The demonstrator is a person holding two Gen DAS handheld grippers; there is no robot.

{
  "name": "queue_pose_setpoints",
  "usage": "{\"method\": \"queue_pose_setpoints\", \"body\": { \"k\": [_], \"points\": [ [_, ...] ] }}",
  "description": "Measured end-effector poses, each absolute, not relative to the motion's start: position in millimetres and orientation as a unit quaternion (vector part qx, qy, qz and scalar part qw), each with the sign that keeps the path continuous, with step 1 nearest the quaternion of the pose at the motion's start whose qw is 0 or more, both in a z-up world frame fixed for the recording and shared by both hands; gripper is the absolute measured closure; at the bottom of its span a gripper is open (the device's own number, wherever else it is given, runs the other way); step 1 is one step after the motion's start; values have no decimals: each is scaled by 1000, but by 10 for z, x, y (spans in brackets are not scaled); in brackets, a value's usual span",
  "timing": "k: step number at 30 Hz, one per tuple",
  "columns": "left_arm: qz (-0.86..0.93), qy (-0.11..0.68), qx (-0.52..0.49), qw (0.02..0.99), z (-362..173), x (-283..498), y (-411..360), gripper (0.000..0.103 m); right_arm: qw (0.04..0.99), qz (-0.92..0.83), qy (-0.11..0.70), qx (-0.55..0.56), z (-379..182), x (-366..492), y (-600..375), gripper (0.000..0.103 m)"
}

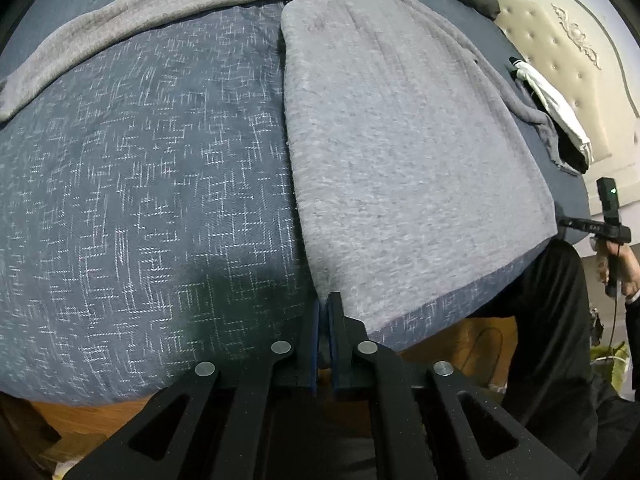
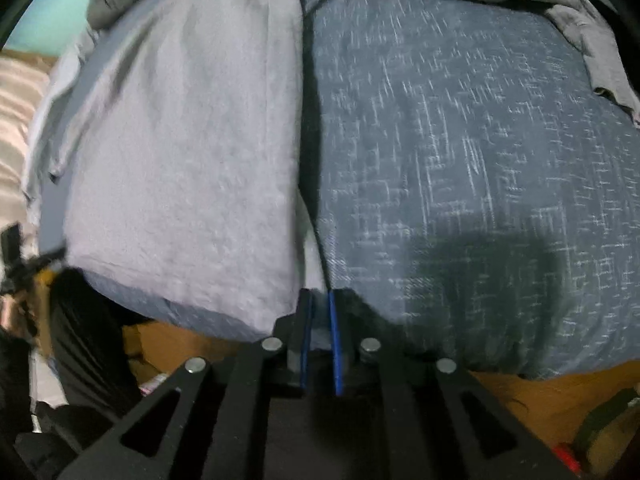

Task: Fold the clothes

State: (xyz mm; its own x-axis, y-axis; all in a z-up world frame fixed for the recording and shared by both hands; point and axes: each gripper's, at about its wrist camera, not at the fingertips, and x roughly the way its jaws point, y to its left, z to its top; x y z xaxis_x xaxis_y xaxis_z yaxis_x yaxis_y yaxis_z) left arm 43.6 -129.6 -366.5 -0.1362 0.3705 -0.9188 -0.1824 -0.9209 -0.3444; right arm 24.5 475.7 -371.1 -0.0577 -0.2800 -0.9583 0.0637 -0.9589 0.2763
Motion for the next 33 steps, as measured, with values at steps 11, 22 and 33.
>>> {"method": "queue_pose_setpoints", "body": {
  "k": [11, 22, 33],
  "points": [
    [756, -92, -627, 164, -3681, 198, -1283, 81, 131, -732, -41, 667, -3745, 26, 4554, 59],
    [740, -61, -646, 180, -3798, 122, -1250, 100, 153, -743, -47, 650, -3629, 21, 4523, 98],
    [742, -9, -640, 200, -3522, 273, -1260, 101, 155, -744, -69, 646, -3418, 397, 4501, 100]
  ]
}}
